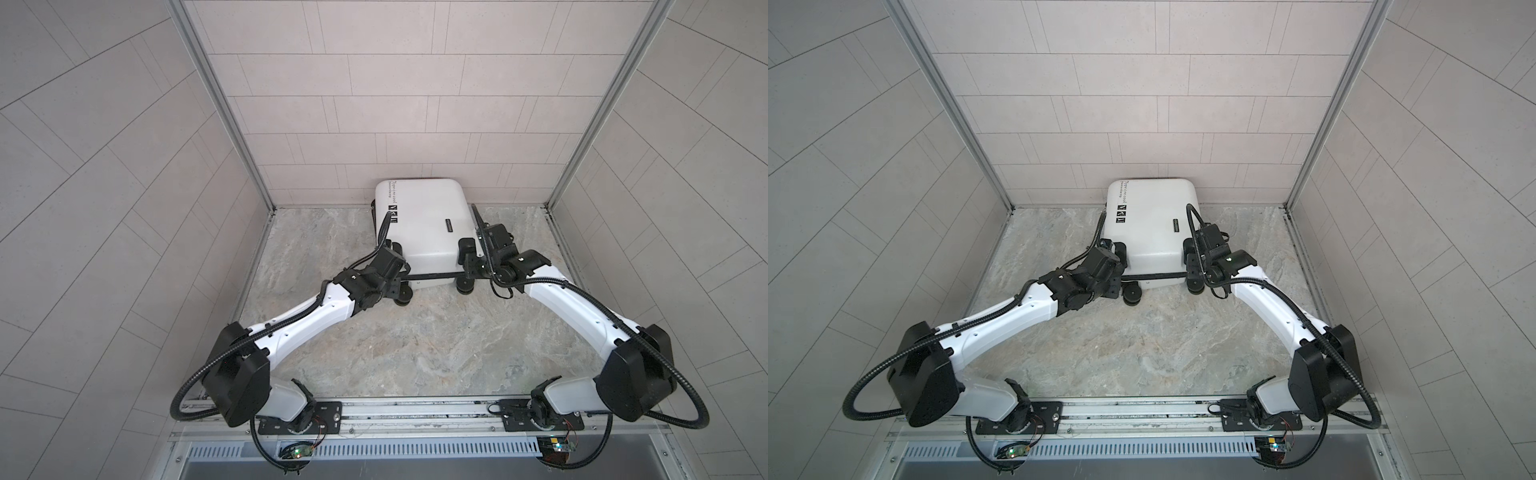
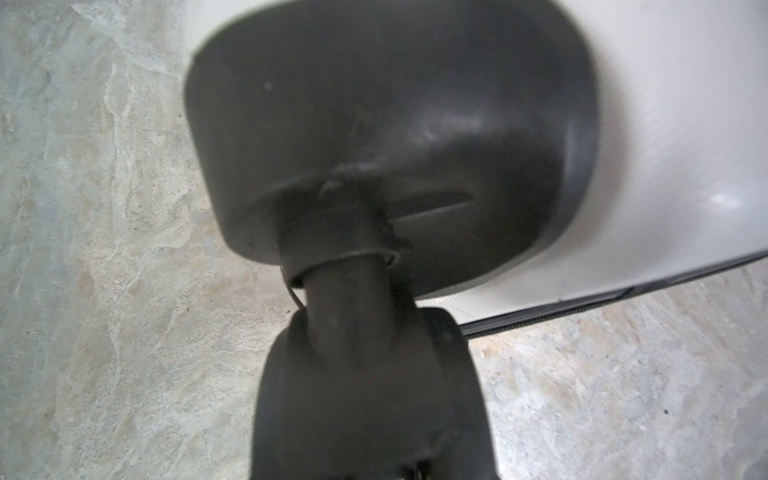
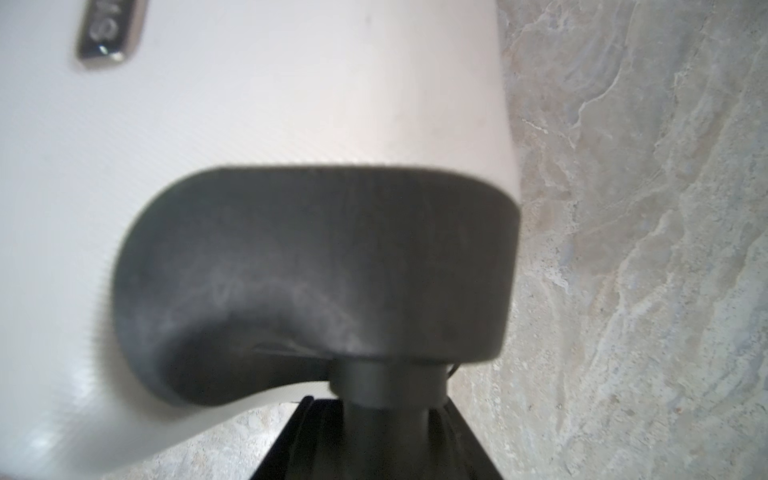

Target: Pack the luggage

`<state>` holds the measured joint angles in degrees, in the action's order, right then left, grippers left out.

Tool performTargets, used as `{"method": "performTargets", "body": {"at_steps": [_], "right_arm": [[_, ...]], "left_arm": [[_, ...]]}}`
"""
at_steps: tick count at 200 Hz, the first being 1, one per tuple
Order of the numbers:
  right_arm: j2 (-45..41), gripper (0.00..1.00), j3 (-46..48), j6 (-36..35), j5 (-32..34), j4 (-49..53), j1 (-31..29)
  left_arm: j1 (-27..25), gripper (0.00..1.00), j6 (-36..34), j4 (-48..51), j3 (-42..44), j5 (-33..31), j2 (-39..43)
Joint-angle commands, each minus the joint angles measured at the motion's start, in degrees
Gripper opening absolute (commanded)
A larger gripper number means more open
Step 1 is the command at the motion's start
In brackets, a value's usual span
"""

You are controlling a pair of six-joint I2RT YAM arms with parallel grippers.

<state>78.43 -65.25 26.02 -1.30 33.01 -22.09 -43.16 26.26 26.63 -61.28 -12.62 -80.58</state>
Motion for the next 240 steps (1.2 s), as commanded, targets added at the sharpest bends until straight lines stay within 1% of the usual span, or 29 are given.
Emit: {"method": "performTargets", "body": {"at_steps": [1,28,49,86,125,151,168,175,186,192,198,206,215,224,240], "right_arm": [[-4.8,0.07,0.7,-0.5,3.1,0.8,0.6],[-7.8,0.07,2.7,0.1,2.8,1.1,0.6],[-8.0,0.07,2.8,-0.7,3.7,0.9,0.8],[-5.1,0.06,0.2,-1.7,3.7,0.1,2.1],[-2.3,0.06,-2.3,-2.0,3.3,-1.2,3.4],[-0.9,0.06,-3.0,-2.0,2.7,-2.4,4.0],[0.2,0.05,-3.3,-1.7,2.1,-2.4,4.2],[0.5,0.05,-3.3,-1.7,1.9,-2.5,4.3],[0.9,0.05,-3.2,-1.7,1.7,-2.6,4.3],[1.1,0.05,-3.1,-1.7,1.6,-2.6,4.4],[1.1,0.05,-3.1,-1.7,1.5,-2.6,4.5],[1.0,0.05,-2.9,-1.7,1.5,-2.6,4.6],[0.8,0.05,-2.7,-1.7,1.3,-2.7,4.9],[0.7,0.05,-2.5,-1.9,1.1,-2.6,5.2],[0.4,0.05,-2.3,-2.1,0.9,-2.4,5.6]], "left_arm": [[-2.9,0.0,-4.4,0.3,-0.7,2.6,5.9],[-4.6,0.0,-2.6,0.6,0.2,2.5,7.4],[-5.4,0.0,-2.1,-0.8,0.2,1.8,7.1],[-5.5,0.0,-2.5,-4.9,-0.8,-0.3,5.0],[-5.5,0.0,-3.6,-11.3,0.1,-2.3,3.4],[-5.4,0.04,-4.2,-13.8,0.6,-3.6,3.1],[-5.3,0.11,-5.2,-13.2,0.1,-4.3,3.2],[-5.3,0.2,-5.5,-12.9,-0.1,-4.7,3.5],[-5.0,0.38,-6.1,-12.3,-0.2,-5.3,4.6],[-4.6,0.45,-6.5,-12.0,-0.1,-5.1,5.5],[-3.8,0.5,-6.9,-11.6,0.0,-4.6,6.5],[-2.3,0.54,-7.1,-11.1,0.5,-3.3,8.0],[0.0,0.56,-7.4,-10.7,1.4,-0.6,9.9],[3.4,0.57,-7.5,-10.8,2.8,2.8,12.2],[8.9,0.61,-6.6,-11.7,6.4,6.6,16.2]]}}
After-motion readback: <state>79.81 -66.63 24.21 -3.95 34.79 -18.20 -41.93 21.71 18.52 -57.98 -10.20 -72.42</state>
